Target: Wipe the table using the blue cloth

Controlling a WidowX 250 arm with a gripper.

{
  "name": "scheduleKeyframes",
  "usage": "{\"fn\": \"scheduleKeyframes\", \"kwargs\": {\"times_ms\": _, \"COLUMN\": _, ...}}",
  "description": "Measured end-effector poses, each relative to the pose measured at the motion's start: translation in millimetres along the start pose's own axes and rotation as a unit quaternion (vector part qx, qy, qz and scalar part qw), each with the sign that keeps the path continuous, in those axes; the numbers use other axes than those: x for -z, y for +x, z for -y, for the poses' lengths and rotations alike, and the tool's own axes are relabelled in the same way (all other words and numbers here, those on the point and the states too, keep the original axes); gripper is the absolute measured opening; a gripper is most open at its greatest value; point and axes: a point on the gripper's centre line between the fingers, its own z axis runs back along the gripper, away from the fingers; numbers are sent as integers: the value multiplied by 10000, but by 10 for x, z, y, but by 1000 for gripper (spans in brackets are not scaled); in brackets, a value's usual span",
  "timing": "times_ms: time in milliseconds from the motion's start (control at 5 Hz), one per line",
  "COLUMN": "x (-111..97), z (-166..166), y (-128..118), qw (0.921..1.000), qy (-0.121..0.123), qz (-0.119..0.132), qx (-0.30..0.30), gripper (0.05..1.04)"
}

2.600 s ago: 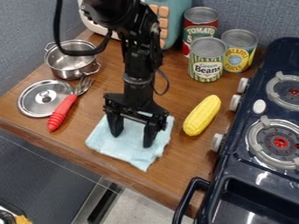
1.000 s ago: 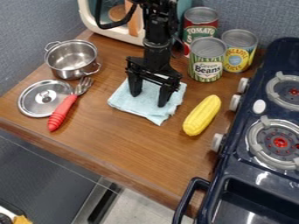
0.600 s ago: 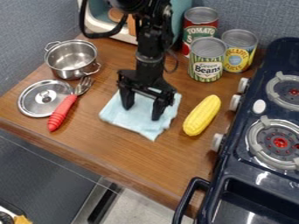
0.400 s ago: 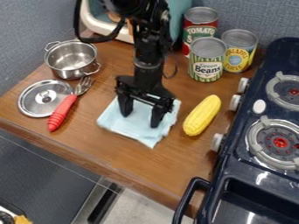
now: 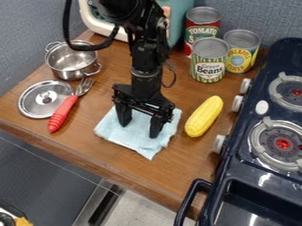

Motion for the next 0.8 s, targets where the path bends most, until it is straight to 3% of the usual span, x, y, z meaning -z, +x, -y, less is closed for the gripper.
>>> {"fn": "scheduleKeyframes", "kwargs": {"times_ms": 600, "x": -60, "z": -42, "y": 82, "qw": 10000, "qy": 31, "qz": 83, "qx": 16, "gripper": 999}}
{"fn": "scheduleKeyframes", "kwargs": {"times_ms": 800, "x": -276, "z": -43, "y": 86, "qw": 9995, "qy": 56, "qz": 306, "qx": 22, "gripper": 999}}
